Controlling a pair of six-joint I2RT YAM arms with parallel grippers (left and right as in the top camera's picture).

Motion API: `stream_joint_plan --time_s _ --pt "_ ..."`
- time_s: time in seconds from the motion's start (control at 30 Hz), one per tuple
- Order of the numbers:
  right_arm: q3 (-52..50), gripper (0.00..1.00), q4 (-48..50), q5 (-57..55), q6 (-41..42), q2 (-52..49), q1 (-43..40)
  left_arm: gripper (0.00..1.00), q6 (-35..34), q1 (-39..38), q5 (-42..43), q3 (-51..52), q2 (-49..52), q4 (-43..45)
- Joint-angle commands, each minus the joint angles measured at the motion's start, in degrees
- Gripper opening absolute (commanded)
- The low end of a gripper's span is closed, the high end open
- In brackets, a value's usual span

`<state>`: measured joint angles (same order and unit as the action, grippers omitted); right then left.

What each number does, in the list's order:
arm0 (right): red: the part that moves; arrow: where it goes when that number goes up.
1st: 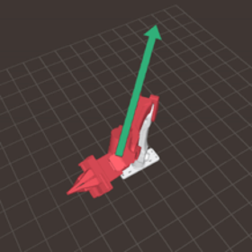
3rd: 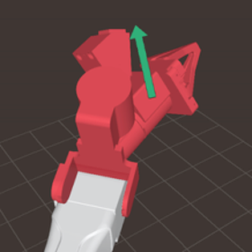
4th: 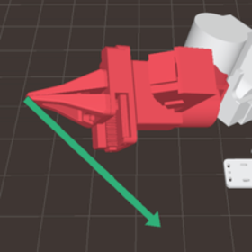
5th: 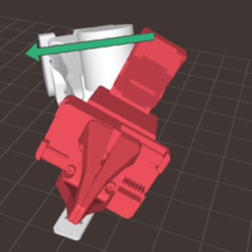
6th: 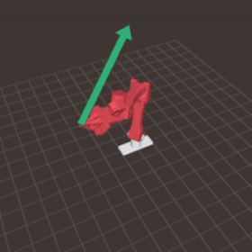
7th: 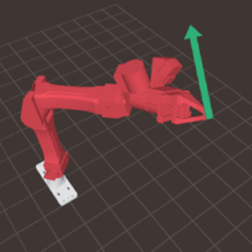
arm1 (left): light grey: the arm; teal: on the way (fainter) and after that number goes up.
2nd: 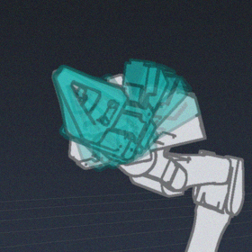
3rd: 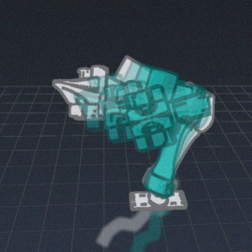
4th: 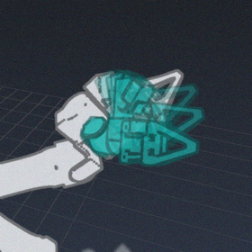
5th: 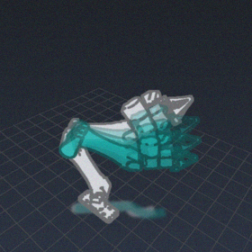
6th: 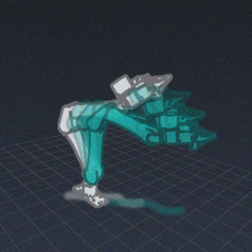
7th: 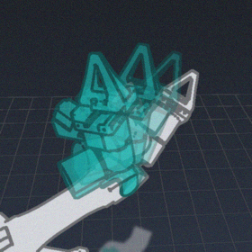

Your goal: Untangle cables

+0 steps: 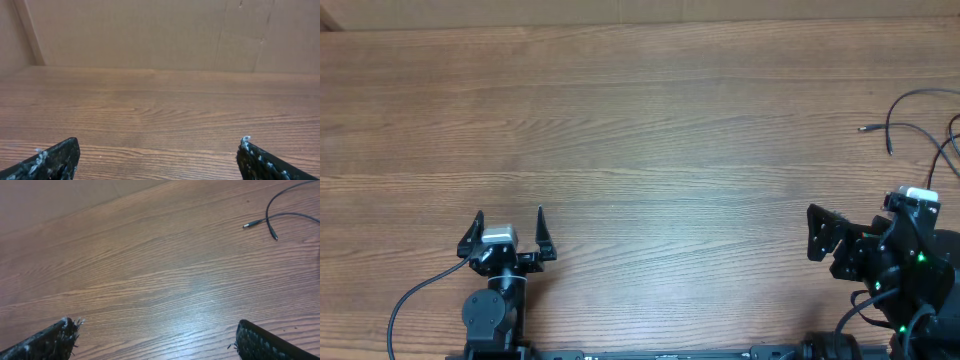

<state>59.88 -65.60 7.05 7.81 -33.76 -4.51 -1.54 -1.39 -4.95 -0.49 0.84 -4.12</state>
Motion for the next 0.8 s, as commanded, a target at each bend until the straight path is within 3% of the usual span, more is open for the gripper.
stream_joint_plan --time_s 0.0,0.37,0.47,0.77 --pt "-0.2 1.00 0.3 -0.3 -0.8 0.2 0.0 1.00 -0.8 0.3 -0.3 0.2 -0.6 0.1" --pt "-0.4 1.00 2.5 -0.1 -0.4 0.3 0.4 1.00 -0.8 0.3 -0.3 0.2 -0.6 0.1" --pt "-5.2 1.00 14.0 1.2 -0.6 2.3 0.4 1.00 -0.8 0.3 -0.3 0.2 -0.6 0.1" --pt "-37.0 1.00 59.2 14.3 -0.8 18.6 0.3 0.99 -0.8 0.3 -0.3 0.2 -0.6 0.1"
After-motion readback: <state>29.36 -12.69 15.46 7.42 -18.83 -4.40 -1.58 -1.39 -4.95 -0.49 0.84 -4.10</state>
